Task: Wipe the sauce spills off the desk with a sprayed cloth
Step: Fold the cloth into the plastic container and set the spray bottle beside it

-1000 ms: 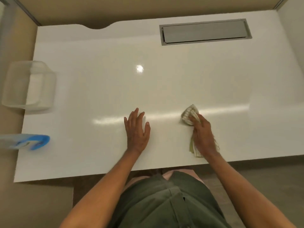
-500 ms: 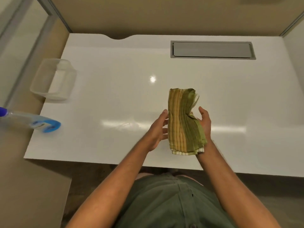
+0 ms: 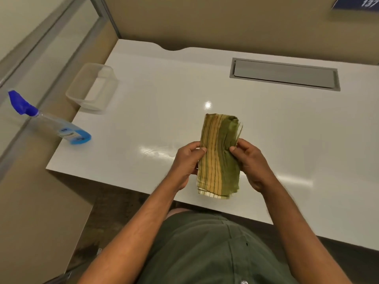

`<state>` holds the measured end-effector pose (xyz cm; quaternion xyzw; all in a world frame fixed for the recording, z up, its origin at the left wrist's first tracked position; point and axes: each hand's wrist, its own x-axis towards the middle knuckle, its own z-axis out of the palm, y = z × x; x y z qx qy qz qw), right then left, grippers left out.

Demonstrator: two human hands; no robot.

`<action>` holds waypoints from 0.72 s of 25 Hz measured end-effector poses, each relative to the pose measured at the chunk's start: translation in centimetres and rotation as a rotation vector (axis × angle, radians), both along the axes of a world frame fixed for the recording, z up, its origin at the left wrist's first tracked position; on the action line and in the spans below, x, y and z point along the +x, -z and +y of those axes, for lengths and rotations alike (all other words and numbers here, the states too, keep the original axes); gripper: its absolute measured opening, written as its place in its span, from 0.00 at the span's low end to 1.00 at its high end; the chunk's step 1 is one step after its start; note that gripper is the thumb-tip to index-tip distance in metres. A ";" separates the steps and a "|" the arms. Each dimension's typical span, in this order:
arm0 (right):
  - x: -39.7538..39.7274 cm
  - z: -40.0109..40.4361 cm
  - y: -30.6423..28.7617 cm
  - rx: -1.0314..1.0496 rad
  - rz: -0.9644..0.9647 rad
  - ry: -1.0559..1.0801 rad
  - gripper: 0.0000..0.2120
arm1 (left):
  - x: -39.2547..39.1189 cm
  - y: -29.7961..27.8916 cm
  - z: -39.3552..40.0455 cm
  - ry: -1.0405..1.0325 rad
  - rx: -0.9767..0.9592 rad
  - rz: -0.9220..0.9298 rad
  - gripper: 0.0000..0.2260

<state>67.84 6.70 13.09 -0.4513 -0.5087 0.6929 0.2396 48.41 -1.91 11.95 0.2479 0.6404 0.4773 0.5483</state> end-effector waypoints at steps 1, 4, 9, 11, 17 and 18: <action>0.2 0.2 0.2 0.033 -0.032 -0.019 0.12 | -0.5 0.0 -0.2 -0.025 0.005 0.015 0.09; -0.4 0.5 0.0 0.086 -0.038 -0.055 0.15 | -1.5 0.0 -0.5 -0.101 0.016 -0.048 0.09; -2.9 1.1 -0.6 0.062 0.051 -0.066 0.18 | -3.9 -1.1 -0.4 -0.213 0.075 -0.235 0.12; -4.0 1.4 -0.9 0.066 0.083 -0.072 0.19 | -5.2 -1.9 -0.4 -0.212 0.086 -0.256 0.11; -8.5 1.7 -2.9 0.251 0.099 -0.130 0.29 | -10.7 -3.6 0.1 -0.238 0.165 -0.399 0.09; -9.7 1.7 -3.1 0.266 0.094 -0.113 0.28 | -11.7 -3.9 0.3 -0.225 0.157 -0.383 0.07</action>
